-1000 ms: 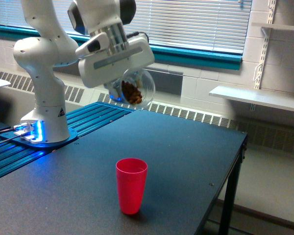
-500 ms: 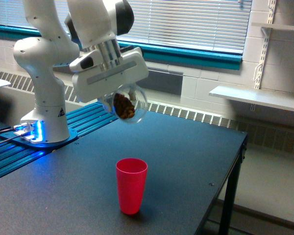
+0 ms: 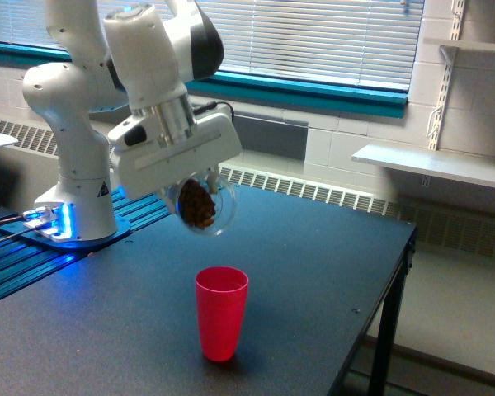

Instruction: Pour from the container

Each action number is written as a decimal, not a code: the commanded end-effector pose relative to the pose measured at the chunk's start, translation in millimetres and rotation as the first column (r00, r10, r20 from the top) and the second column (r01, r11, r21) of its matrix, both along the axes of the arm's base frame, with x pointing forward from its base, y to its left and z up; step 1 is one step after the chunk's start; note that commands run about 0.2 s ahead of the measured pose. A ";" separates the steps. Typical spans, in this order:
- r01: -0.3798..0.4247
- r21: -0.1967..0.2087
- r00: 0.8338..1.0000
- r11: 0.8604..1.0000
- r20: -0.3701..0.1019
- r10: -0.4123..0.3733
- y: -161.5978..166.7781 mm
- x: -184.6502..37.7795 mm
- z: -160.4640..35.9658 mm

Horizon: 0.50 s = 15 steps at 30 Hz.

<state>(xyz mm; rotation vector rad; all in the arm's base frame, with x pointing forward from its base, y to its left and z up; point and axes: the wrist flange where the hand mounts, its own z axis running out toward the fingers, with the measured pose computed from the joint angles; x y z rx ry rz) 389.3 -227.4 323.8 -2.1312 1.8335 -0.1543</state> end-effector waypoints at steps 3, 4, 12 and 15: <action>-0.045 0.003 0.999 0.999 -0.010 0.045 -5.9 8.6 -6.7; -0.048 0.004 0.999 0.999 -0.015 0.048 -6.2 9.9 -7.6; -0.077 0.023 0.995 0.997 -0.061 0.078 -11.4 25.6 -12.4; -0.087 0.023 0.994 0.996 -0.066 0.089 -12.3 31.7 -14.1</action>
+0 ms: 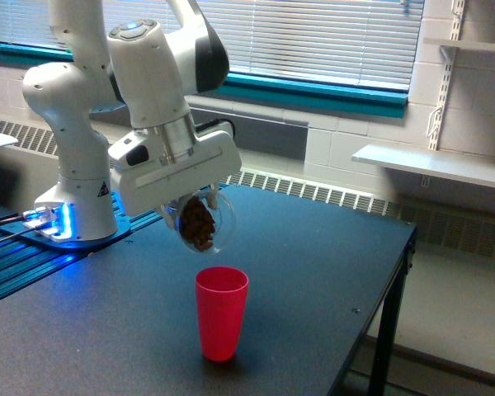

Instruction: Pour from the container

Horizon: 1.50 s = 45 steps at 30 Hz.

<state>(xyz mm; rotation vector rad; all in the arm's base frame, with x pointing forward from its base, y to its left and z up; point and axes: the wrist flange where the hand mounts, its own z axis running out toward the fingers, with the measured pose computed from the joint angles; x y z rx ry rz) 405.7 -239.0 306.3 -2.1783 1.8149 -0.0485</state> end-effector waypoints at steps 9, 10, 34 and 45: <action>-0.070 0.004 0.997 0.998 -0.036 0.070 1.3 31.2 -4.6; -0.071 0.006 0.997 0.997 -0.041 0.071 1.5 32.4 -5.6; -0.077 0.019 0.992 0.997 -0.098 0.079 10.4 48.5 -18.8; -0.075 0.023 0.991 0.997 -0.111 0.077 14.1 50.1 -20.1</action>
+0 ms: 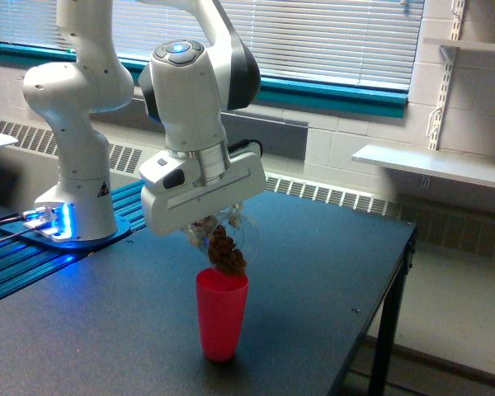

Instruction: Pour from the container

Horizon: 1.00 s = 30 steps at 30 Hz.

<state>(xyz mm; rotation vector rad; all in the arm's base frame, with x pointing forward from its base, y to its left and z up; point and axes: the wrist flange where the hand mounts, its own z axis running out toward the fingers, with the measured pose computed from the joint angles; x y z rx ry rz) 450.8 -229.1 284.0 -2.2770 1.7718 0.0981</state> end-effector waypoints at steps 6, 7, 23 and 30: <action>0.008 0.003 1.000 1.000 -0.014 -0.008 5.0 4.0 0.5; 0.008 0.003 1.000 1.000 -0.017 -0.008 5.6 3.8 0.1; 0.019 0.014 0.999 1.000 -0.033 -0.019 5.8 -2.6 -4.1; 0.021 0.021 0.999 1.000 -0.046 -0.020 5.9 -4.3 -6.3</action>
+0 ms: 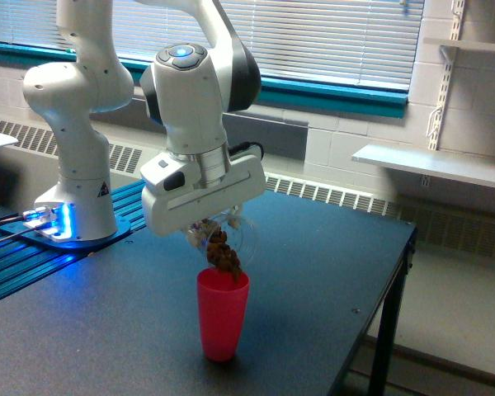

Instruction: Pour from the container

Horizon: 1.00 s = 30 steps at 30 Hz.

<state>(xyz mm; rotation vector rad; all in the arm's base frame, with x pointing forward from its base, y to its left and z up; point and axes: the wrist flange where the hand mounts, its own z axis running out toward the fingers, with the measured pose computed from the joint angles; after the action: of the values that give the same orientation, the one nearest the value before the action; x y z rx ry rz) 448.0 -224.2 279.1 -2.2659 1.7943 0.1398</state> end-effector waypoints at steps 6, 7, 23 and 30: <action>-0.002 0.007 0.999 1.000 -0.040 0.002 0.9 2.3 -0.5; -0.009 0.009 0.999 1.000 -0.046 0.009 0.8 3.5 -0.3; -0.034 0.014 0.998 0.999 -0.056 0.034 2.0 14.4 -2.2; -0.031 0.010 0.998 0.999 -0.062 0.031 1.8 14.1 -1.6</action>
<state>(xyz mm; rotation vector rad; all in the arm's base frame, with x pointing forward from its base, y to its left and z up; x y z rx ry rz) 461.1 -221.5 275.6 -2.3129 1.7706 0.2183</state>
